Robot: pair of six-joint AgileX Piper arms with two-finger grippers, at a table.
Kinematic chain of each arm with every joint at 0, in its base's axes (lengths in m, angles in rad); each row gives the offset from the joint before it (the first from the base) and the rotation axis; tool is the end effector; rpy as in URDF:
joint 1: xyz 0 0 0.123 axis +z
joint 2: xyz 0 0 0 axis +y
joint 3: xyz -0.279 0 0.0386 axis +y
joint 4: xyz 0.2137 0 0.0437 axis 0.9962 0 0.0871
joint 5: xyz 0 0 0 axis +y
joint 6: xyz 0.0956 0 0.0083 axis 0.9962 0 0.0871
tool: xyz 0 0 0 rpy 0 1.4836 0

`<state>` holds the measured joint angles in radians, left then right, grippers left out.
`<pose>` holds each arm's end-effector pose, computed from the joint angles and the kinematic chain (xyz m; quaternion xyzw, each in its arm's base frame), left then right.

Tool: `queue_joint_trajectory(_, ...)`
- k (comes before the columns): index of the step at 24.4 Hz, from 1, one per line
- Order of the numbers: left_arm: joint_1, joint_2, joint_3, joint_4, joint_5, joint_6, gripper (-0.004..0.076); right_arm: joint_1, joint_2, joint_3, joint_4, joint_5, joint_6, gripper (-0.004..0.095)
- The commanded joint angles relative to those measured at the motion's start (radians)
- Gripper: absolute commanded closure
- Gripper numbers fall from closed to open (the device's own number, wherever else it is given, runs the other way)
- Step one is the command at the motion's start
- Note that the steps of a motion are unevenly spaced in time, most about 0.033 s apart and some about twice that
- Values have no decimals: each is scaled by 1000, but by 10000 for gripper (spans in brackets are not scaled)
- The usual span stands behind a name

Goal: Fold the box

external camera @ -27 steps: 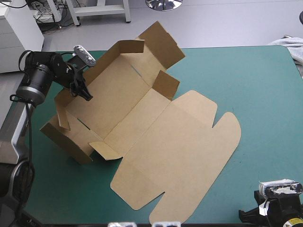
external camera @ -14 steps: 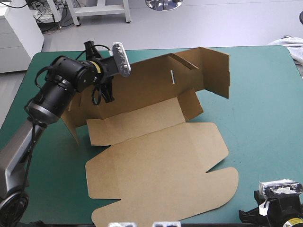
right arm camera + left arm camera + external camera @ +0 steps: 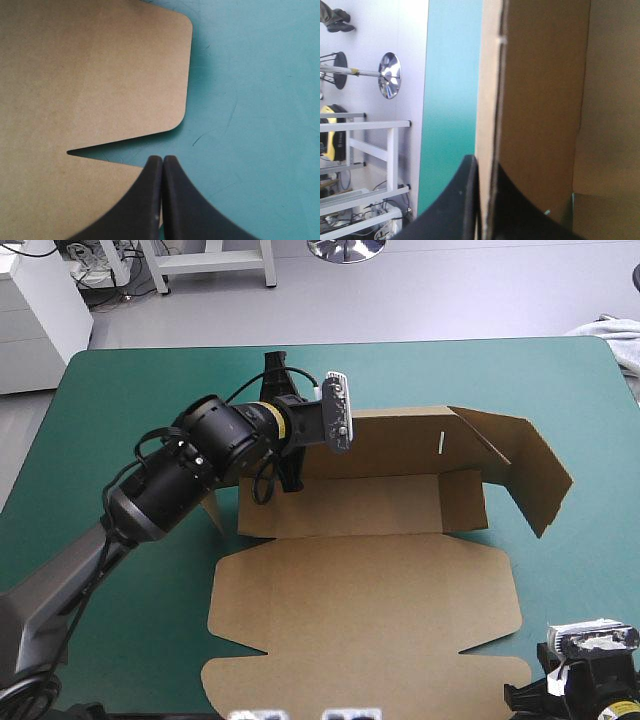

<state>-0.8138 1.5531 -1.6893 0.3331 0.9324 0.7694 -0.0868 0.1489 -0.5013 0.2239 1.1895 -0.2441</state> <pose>0.2321 -0.2090 0.4166 0.6615 0.6053 0.1530 0.4154 -0.0137 0.0210 0.2539 -0.0748 0.9081 0.0448 0.4095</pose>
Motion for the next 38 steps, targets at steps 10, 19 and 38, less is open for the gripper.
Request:
queue_joint_trajectory(10, -227, -46, 283, 660, -181, -612, 734, 3, 17, -74, 19, -59, 100, 927)
queue_joint_trajectory(19, -275, -46, 455, 1020, -177, -975, 734, 3, 29, -181, 24, -87, 180, 927)
queue_joint_trajectory(38, -275, 7, 514, 1078, -126, -1054, 734, 3, 1017, -986, 205, -204, 8, 927)
